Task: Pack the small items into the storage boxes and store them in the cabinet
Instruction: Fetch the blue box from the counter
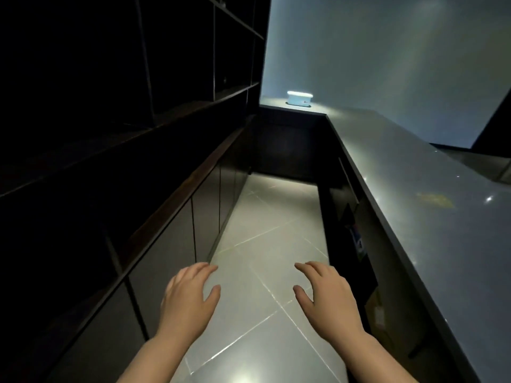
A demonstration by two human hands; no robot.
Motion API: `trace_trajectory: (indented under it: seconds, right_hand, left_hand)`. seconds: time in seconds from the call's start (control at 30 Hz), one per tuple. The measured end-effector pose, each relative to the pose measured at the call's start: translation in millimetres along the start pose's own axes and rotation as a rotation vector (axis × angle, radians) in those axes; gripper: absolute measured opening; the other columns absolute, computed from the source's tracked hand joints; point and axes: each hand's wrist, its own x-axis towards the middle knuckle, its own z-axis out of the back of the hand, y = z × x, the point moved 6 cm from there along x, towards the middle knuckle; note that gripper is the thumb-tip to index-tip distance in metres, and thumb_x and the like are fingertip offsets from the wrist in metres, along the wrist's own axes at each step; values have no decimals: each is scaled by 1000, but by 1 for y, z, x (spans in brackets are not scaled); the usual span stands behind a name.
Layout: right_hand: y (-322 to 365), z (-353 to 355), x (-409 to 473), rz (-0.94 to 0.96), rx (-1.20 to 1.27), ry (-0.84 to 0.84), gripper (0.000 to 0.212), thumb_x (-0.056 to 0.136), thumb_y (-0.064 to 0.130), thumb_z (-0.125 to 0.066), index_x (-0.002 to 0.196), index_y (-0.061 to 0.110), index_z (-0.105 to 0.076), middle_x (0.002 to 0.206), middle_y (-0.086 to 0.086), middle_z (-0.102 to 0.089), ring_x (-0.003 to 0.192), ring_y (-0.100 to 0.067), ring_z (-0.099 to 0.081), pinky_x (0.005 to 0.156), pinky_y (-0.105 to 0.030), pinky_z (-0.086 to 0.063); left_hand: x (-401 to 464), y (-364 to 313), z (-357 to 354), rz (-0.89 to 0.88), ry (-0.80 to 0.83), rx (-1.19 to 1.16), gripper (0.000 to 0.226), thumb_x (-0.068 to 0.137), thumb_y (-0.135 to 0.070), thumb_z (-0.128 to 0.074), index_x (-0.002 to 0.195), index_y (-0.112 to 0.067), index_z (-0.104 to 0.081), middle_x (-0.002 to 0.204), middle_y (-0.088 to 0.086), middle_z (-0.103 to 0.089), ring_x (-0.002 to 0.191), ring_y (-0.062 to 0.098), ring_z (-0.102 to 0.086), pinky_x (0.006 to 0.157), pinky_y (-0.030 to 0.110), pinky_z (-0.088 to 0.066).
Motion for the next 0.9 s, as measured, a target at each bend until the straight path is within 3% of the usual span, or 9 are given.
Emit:
trace_trajectory:
  seconds: [0.47,0.9]
  right_hand:
    - [-78,-49,326,-180,-53,-65,43,91,42,-51,132,31,-50,130,12,-52,121,-13,-45,96,-28,-34]
    - [-227,-92,649,-198,-71,-58,54,94,48,-41,145,33,-32,139,14,-42,130,-9,-34,105,-28,-27]
  left_hand:
    - [385,-27,-96,-232,75,65,40,89,-36,-52,128,-32,-52,132,-13,-50,123,10,-42,104,28,-29]
    - [710,-91,-238,-270,97,51,42,90,-38,-50,132,-32,-48,135,-15,-47,125,7,-40,106,25,-28]
